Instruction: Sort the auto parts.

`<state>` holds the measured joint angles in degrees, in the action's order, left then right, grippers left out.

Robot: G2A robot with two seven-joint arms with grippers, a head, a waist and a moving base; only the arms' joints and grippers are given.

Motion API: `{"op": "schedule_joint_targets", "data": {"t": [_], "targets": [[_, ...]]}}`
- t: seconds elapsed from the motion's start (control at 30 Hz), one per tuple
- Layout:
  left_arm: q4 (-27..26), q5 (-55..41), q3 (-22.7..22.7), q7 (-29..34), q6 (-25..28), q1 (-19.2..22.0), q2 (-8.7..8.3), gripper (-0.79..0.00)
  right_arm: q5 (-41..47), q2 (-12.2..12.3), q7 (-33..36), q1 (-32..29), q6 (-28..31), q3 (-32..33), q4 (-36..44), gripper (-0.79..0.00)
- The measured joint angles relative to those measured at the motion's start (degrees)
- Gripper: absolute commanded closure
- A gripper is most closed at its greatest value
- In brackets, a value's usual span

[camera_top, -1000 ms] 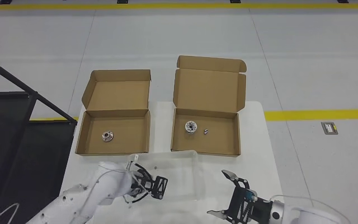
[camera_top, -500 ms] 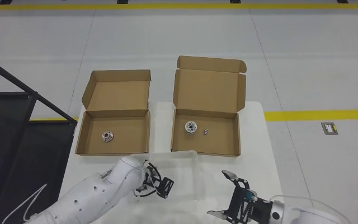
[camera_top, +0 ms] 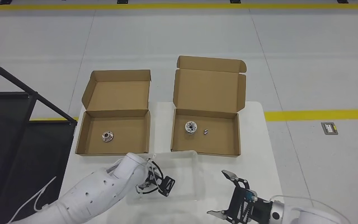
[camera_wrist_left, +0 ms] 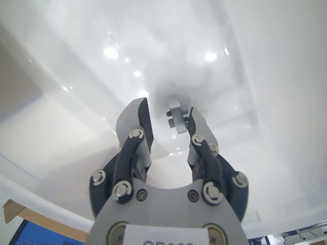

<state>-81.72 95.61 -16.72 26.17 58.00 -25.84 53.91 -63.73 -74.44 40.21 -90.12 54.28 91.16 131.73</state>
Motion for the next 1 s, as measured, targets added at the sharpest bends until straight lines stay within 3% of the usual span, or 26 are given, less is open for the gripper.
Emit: {"op": "schedule_joint_targets", "data": {"t": [0.27,0.37,0.43,0.47,0.8,1.0], "targets": [[2.3,-1.7,1.0,1.7,0.0,0.6,1.16,-0.363,0.0,0.0,0.0,0.0,0.0,0.0,0.0,-0.785],[3.1,-2.8,1.0,2.9,0.0,0.6,1.78,-0.246,0.0,0.0,0.0,0.0,0.0,0.0,0.0,-0.785],[3.5,-3.5,0.9,3.2,0.0,0.5,2.11,-0.111,0.0,0.0,0.0,0.0,0.0,0.0,0.0,-0.785],[3.6,-3.8,0.8,3.2,0.0,0.5,2.22,0.000,0.0,0.0,0.0,0.0,0.0,0.0,0.0,-0.785],[2.3,-5.9,0.0,2.8,0.0,1.5,1.67,0.000,0.0,0.0,0.0,0.0,0.0,0.0,0.0,-0.785],[-5.6,-8.8,-6.0,5.6,0.0,0.6,-1.94,0.000,0.0,0.0,0.0,0.0,0.0,0.0,0.0,-0.785]]}}
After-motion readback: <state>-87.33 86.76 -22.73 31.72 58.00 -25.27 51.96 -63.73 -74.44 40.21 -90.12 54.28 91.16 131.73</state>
